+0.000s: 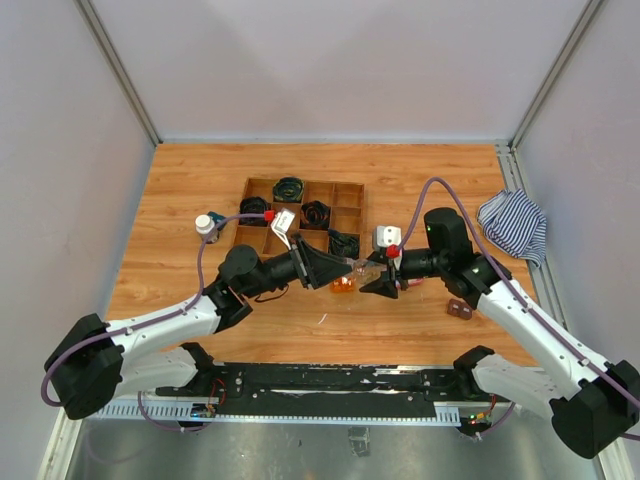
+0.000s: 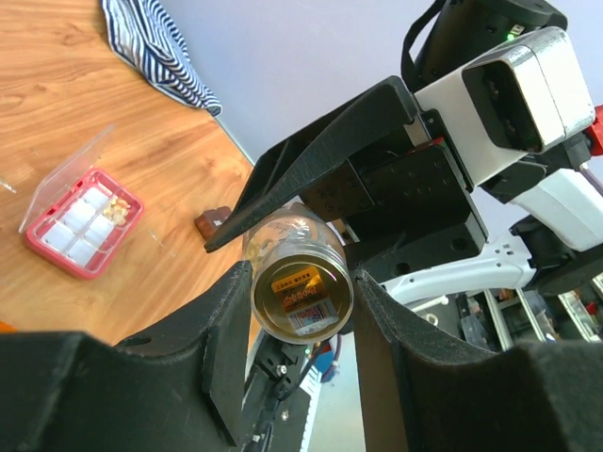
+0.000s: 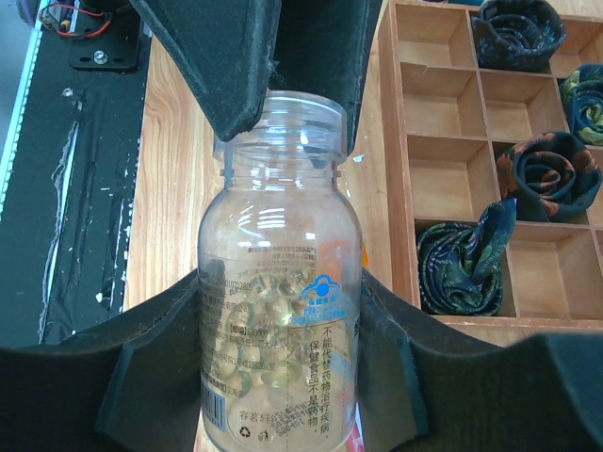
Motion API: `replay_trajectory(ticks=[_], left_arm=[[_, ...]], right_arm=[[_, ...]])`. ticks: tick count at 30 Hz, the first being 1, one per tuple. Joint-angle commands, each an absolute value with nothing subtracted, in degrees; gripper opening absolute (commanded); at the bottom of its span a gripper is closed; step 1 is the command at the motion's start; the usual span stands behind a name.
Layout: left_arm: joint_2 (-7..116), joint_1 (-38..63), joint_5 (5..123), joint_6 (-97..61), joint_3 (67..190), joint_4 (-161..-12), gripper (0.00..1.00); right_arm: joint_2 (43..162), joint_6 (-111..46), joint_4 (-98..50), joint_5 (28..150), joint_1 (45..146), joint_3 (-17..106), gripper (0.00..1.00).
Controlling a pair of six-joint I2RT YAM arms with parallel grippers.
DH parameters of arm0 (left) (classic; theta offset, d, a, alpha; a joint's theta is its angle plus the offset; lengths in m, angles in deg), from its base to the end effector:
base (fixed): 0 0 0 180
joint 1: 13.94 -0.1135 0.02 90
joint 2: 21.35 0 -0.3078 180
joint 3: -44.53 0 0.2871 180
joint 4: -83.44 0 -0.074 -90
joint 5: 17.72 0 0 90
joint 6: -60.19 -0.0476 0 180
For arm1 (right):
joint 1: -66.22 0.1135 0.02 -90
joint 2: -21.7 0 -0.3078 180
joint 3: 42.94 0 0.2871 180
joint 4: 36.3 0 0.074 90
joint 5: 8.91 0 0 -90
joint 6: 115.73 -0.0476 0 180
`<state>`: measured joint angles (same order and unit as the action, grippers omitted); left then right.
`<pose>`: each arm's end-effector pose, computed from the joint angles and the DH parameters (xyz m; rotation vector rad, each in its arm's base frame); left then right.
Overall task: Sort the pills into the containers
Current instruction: Close the lid of the pill bottle.
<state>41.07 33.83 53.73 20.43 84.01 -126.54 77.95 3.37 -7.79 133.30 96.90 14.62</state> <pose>0.1636 -0.2028 0.2890 0.2692 1.6565 -1.5856 0.1767 0.1486 0.3288 -1.4278 1.3529 0.9392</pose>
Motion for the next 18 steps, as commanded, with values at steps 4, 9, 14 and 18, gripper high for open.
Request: replay_trajectory(ticks=[4, 9, 14, 18], left_arm=[[41.73, 35.60, 55.06, 19.31, 87.13, -121.97, 0.17], [41.85, 35.81, 56.40, 18.68, 88.96, -116.56, 0.17], [41.76, 36.02, 57.55, 18.92, 89.61, -114.21, 0.17], [42.67, 36.71, 57.34, 18.72, 90.06, -114.21, 0.16]], right_arm=[[78.11, 4.75, -7.37, 131.80, 98.41, 17.41, 0.01], [78.31, 4.74, -7.17, 131.41, 98.56, 17.56, 0.00], [78.30, 4.64, -7.22, 131.01, 98.68, 17.57, 0.00], [78.21, 3.84, -7.87, 131.14, 98.74, 17.40, 0.01]])
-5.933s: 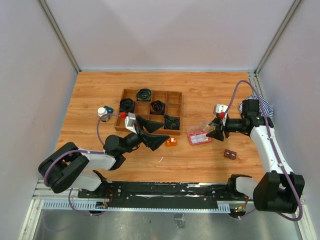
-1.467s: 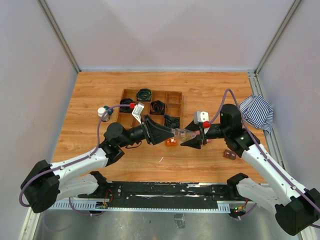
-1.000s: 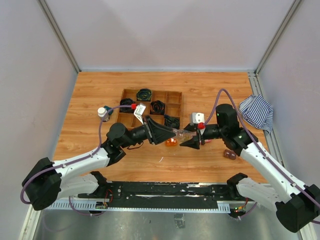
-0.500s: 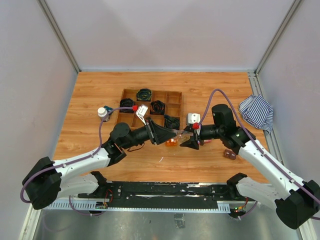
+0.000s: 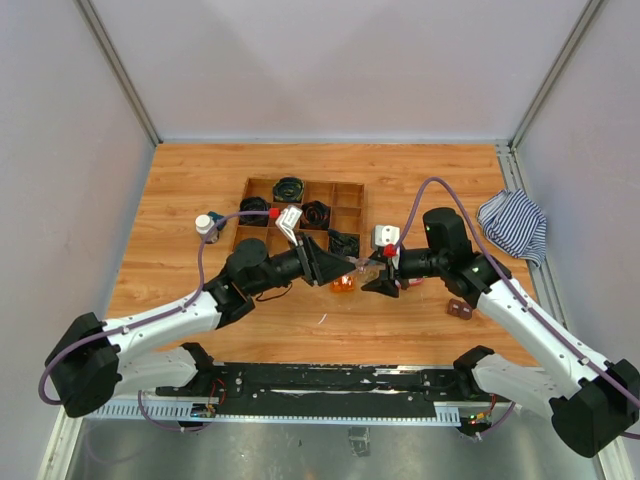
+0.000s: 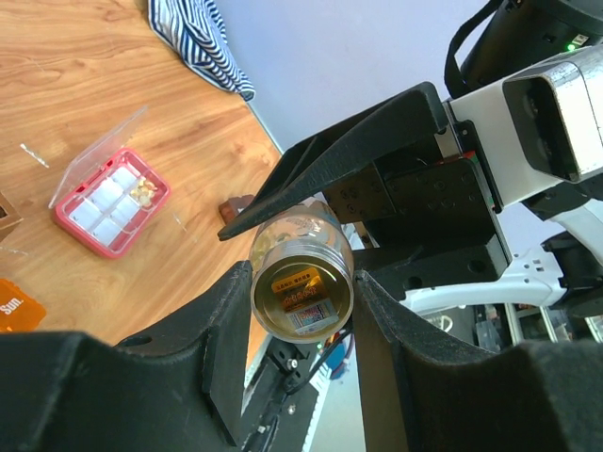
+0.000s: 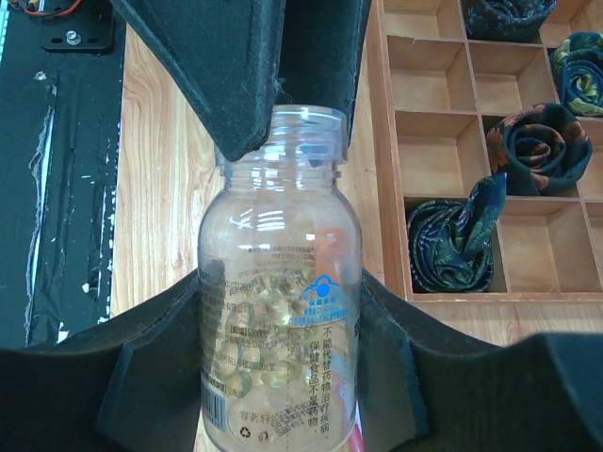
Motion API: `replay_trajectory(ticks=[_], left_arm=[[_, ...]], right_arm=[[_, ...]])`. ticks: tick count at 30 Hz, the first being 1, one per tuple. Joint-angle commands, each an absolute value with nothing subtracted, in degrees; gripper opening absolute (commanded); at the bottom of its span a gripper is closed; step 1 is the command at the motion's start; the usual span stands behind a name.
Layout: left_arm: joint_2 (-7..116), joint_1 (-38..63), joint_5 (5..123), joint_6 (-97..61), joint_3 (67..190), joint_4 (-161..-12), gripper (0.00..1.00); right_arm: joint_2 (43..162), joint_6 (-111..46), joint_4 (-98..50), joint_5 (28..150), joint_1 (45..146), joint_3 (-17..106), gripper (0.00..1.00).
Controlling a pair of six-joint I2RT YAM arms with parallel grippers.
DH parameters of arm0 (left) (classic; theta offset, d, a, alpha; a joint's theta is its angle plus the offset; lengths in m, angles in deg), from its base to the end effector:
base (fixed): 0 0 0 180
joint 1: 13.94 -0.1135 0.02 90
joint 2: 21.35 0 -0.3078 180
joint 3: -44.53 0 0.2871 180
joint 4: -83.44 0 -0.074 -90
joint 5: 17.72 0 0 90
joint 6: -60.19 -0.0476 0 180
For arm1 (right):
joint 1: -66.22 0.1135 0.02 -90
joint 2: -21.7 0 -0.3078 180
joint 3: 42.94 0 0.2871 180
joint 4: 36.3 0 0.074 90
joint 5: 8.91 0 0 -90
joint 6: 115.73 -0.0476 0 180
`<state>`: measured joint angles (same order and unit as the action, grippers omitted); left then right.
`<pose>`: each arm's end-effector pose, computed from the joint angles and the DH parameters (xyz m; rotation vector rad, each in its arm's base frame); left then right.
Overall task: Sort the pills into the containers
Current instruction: Close the lid of the pill bottle.
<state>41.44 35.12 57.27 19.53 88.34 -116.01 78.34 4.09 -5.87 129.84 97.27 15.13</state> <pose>0.1681 -0.2126 0.2948 0.2313 1.7748 -1.5068 0.1785 0.1493 0.3267 -1.4241 1.4054 0.8881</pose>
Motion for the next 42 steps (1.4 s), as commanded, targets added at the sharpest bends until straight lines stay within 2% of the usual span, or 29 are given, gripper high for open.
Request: replay_trajectory(ticks=[1, 12, 19, 26, 33, 39, 42], left_arm=[[43.10, 36.98, 56.96, 18.54, 90.22, -114.21, 0.16], [45.69, 37.12, 52.30, 15.12, 92.15, -110.85, 0.16], [45.55, 37.13, 48.23, 11.18, 91.80, -113.42, 0.16], [45.76, 37.11, 41.10, -0.39, 93.25, -112.84, 0.16], [48.28, 37.00, 34.27, -14.82, 99.19, -101.47, 0.17], [47.84, 36.38, 36.28, -17.80, 102.76, -95.79, 0.21], [46.76, 36.00, 38.85, -16.31, 103.17, -95.40, 0.26]], right_arm=[[78.22, 3.73, -7.93, 131.23, 98.74, 17.38, 0.01], [77.61, 2.01, -8.92, 132.85, 98.53, 17.16, 0.01], [75.84, -7.37, -16.30, 142.34, 95.02, 14.77, 0.01], [75.39, -14.51, -22.63, 148.35, 93.18, 13.15, 0.01], [75.68, -18.29, -26.45, 152.02, 92.53, 12.12, 0.01], [74.73, -19.40, -27.63, 152.85, 91.74, 11.92, 0.01], [74.45, -19.62, -27.83, 152.96, 91.41, 11.73, 0.01]])
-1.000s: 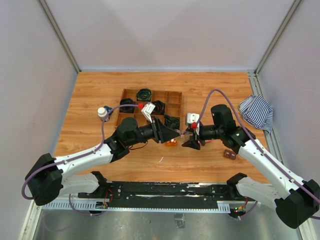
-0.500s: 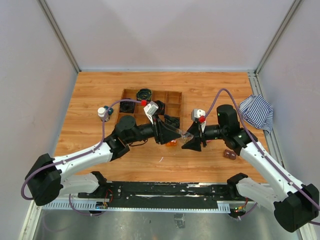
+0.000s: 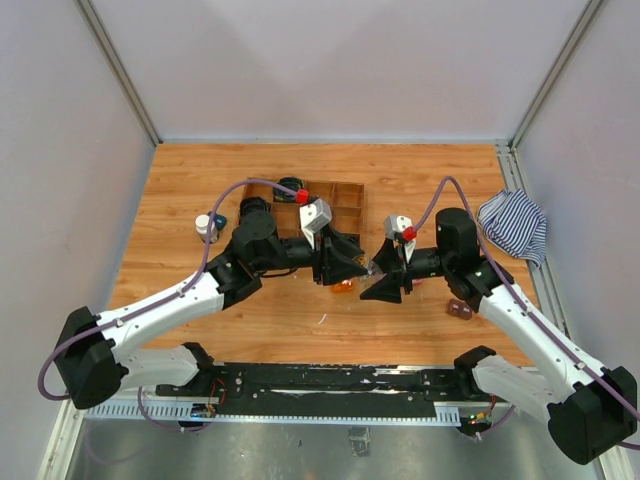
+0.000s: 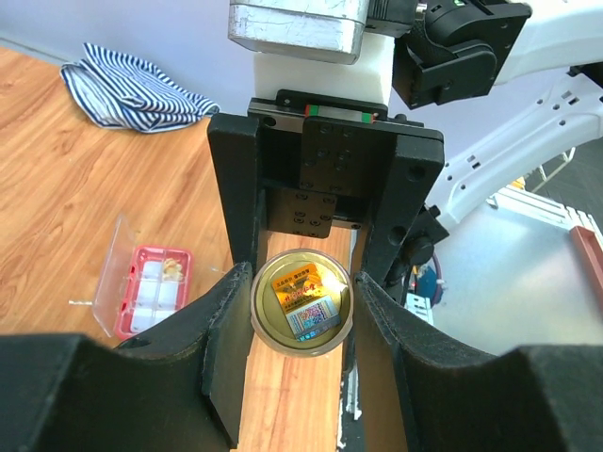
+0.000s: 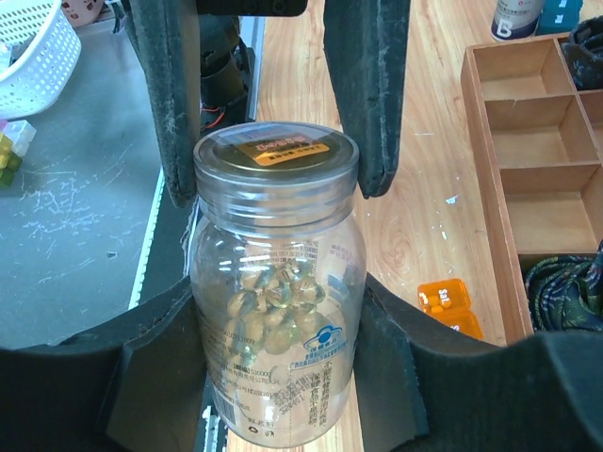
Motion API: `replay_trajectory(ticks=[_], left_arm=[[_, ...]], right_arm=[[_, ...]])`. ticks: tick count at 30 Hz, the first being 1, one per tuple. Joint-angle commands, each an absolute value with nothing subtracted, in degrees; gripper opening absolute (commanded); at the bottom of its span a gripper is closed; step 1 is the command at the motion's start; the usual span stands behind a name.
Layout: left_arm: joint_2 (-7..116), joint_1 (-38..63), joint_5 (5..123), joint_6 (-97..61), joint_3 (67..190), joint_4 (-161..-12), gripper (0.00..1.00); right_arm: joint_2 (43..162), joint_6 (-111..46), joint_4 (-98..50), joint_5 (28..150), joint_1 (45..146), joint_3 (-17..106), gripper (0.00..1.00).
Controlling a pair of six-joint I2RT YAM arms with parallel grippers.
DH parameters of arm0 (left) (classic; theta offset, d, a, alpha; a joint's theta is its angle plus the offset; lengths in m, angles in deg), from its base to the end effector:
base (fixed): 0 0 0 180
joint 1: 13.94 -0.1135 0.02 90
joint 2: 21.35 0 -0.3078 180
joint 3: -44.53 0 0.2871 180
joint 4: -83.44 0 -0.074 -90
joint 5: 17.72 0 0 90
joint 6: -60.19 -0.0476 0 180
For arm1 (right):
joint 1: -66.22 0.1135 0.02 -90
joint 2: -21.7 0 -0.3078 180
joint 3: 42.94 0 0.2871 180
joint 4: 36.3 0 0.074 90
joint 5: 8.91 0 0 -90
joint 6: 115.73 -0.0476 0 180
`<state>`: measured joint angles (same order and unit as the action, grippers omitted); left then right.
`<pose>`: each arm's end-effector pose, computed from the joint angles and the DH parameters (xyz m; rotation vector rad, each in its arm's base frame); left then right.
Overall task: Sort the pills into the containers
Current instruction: Close the lid of the pill bottle, then screw the lid of the pill bottle onto the pill bottle.
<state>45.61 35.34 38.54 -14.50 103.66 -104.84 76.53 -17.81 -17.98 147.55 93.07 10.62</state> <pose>0.1741 -0.2428 0.3585 0.9674 1.4353 -1.3157 0.1742 0.1371 0.3276 -1.2781 1.4099 1.3167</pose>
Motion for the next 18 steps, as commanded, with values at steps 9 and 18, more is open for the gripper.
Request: replay_trajectory(ticks=[9, 18], left_arm=[[41.93, 35.90, 46.07, -14.53, 101.76, -96.48, 0.63], [38.51, 35.91, 46.78, -14.64, 99.96, -96.71, 0.85]], right_arm=[[74.61, -20.24, -28.86, 153.82, 91.26, 11.47, 0.01], [74.80, -20.21, -28.84, 153.95, 91.19, 11.46, 0.01]])
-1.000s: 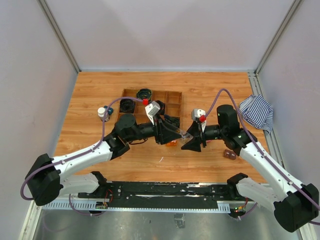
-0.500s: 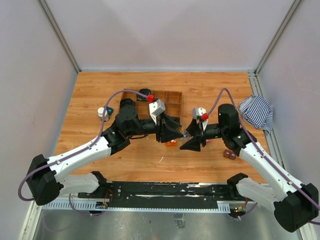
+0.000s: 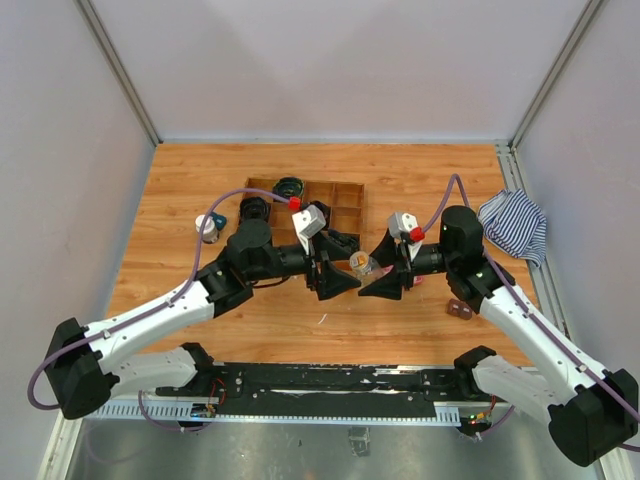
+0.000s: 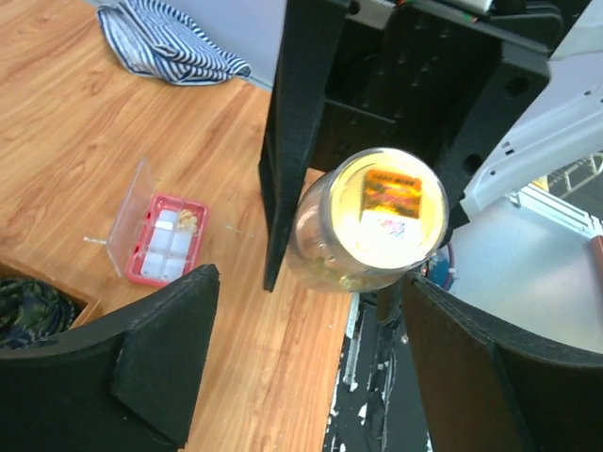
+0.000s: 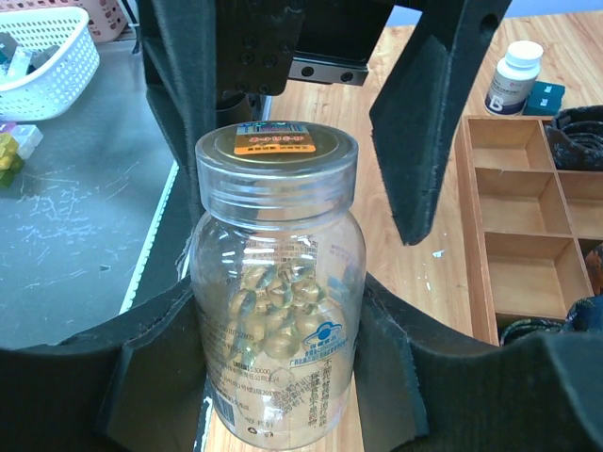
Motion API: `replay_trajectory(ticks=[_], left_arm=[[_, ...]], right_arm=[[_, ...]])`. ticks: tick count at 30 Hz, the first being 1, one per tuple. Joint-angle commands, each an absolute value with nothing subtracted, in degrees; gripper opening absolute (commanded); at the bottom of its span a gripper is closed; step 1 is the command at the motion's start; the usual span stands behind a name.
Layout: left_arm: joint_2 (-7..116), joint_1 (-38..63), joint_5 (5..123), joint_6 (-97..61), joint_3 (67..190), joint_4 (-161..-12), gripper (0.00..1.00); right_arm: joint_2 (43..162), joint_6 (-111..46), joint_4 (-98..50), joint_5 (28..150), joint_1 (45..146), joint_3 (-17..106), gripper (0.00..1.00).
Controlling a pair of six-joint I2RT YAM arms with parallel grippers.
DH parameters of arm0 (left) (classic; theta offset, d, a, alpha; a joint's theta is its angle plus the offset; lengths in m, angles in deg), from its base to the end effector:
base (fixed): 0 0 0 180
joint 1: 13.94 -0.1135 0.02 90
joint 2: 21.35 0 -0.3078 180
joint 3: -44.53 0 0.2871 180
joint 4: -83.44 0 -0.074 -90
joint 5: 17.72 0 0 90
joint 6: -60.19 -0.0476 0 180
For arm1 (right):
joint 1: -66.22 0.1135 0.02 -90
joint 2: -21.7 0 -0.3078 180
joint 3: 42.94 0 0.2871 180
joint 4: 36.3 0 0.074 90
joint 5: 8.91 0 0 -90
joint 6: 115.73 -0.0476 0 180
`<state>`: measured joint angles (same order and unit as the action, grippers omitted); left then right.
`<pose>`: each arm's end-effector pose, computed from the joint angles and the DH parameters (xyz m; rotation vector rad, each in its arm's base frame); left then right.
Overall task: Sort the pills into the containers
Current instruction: Screw the lid of the pill bottle onto the pill bottle.
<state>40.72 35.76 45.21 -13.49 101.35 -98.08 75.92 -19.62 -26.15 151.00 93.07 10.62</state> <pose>0.1632 -0.2259 0.3516 0.8771 1.5566 -1.2415 0.1724 0.1374 0.3430 -1.3181 1.2501 1.3155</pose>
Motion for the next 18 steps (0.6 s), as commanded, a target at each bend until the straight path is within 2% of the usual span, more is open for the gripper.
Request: replay_trajectory(ticks=[1, 5, 7, 11, 13, 15, 18], left_arm=[[37.77, 35.89, 46.24, -15.08, 99.07, -96.95, 0.86], [31.82, 35.94, 41.30, -15.36, 89.64, -104.65, 0.91], [27.05, 35.98, 41.28, -12.69, 83.67, -112.35, 0.97], [17.83, 35.99, 49.55, -2.49, 76.43, -127.02, 0.99], [16.10, 36.12, 58.15, 4.06, 76.65, -127.03, 0.96], [16.02, 37.38, 62.91, 7.58, 79.75, -123.50, 0.87], [18.63, 43.20, 76.20, 4.68, 88.79, -107.66, 0.82]], right_arm=[[74.72, -20.20, -28.82, 154.01, 91.19, 11.49, 0.01], [74.20, -18.86, -27.87, 154.38, 90.84, 11.69, 0.01], [74.10, -17.93, -27.45, 154.48, 90.83, 11.65, 0.01], [74.04, -13.43, -23.76, 152.47, 90.75, 12.31, 0.01], [74.08, -10.71, -21.12, 150.48, 90.75, 12.73, 0.01], [74.23, -8.72, -19.56, 149.14, 90.62, 13.34, 0.01], [74.38, -8.01, -19.00, 148.33, 90.25, 13.37, 0.01]])
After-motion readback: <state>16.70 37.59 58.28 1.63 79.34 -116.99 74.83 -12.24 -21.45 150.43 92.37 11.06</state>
